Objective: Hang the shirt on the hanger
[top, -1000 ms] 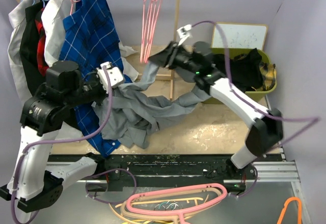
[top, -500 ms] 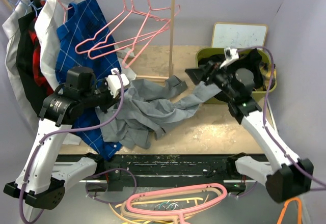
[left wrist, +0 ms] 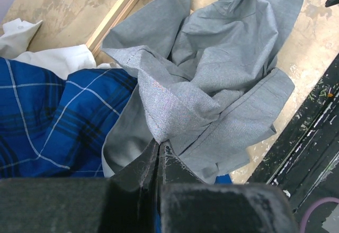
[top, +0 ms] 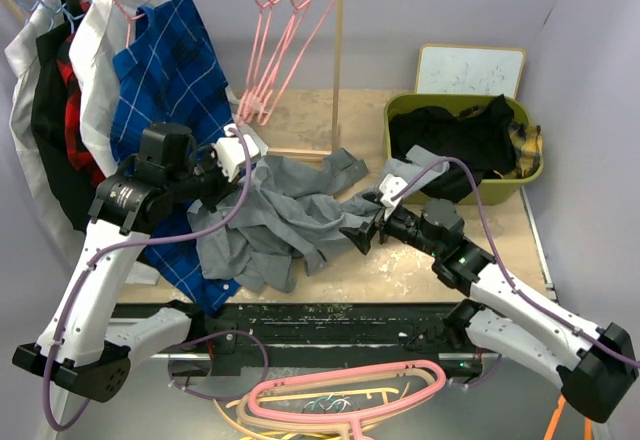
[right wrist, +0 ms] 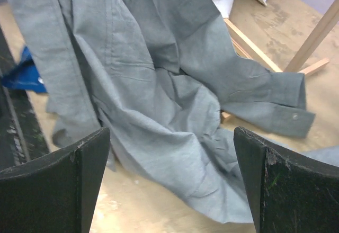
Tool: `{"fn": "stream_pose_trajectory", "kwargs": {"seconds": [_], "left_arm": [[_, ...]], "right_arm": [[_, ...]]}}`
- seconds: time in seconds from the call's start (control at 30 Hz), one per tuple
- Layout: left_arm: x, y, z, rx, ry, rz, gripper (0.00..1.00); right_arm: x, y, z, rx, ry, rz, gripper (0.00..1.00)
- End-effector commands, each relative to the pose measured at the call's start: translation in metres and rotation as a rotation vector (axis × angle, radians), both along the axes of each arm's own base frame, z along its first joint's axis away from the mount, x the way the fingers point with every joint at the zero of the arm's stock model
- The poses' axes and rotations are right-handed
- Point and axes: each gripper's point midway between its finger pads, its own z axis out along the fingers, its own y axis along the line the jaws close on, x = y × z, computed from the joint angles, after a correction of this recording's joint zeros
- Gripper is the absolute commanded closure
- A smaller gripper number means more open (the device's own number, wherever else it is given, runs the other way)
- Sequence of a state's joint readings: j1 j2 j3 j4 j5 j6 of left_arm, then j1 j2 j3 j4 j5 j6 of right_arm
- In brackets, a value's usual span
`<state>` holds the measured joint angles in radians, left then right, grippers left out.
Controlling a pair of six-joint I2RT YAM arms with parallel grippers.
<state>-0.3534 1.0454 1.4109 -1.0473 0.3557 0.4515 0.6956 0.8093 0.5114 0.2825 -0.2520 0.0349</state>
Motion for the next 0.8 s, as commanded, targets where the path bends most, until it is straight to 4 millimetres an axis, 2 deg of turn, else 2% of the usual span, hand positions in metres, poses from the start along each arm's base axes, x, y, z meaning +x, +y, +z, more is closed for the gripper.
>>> {"fn": "stream_pose_trajectory", "kwargs": {"seconds": [0.0,0.07,0.17,0.27,0.43,0.47,0.5,0.57,0.7,0.77], "left_arm": [[0.014,0.002,0.017,-0.021,-0.071,0.041,1.0],[0.016,0.003,0.018,-0.018,-0.076,0.048,1.0],[0.017,0.004,0.017,-0.019,-0.077,0.054,1.0],[0.017,0.004,0.015,-0.017,-0.076,0.055,1.0],[0.017,0.005,0.013,-0.015,-0.072,0.056,1.0],[0.017,0.005,0.013,-0.015,-0.07,0.055,1.0],[0.017,0.005,0.012,-0.015,-0.069,0.057,1.0],[0.016,0.004,0.012,-0.022,-0.065,0.055,1.0],[0.014,0.003,0.012,-0.035,-0.055,0.047,1.0],[0.013,0.007,0.014,-0.029,-0.062,0.06,1.0]], "right_arm": [[0.012,0.008,0.005,-0.183,-0.195,0.094,0.0],[0.006,0.018,-0.02,-0.272,-0.156,0.182,0.0],[-0.005,0.03,-0.044,-0.373,-0.138,0.278,0.0],[-0.017,0.039,-0.07,-0.467,-0.098,0.369,0.04],[-0.016,0.044,-0.084,-0.496,-0.083,0.374,0.11],[-0.014,0.045,-0.085,-0.496,-0.087,0.368,0.16],[-0.012,0.047,-0.086,-0.496,-0.091,0.364,0.26],[-0.004,0.052,-0.089,-0.505,-0.096,0.341,0.54],[0.003,0.061,-0.087,-0.518,-0.123,0.331,0.99],[0.002,0.066,-0.064,-0.48,-0.163,0.32,1.0]]}}
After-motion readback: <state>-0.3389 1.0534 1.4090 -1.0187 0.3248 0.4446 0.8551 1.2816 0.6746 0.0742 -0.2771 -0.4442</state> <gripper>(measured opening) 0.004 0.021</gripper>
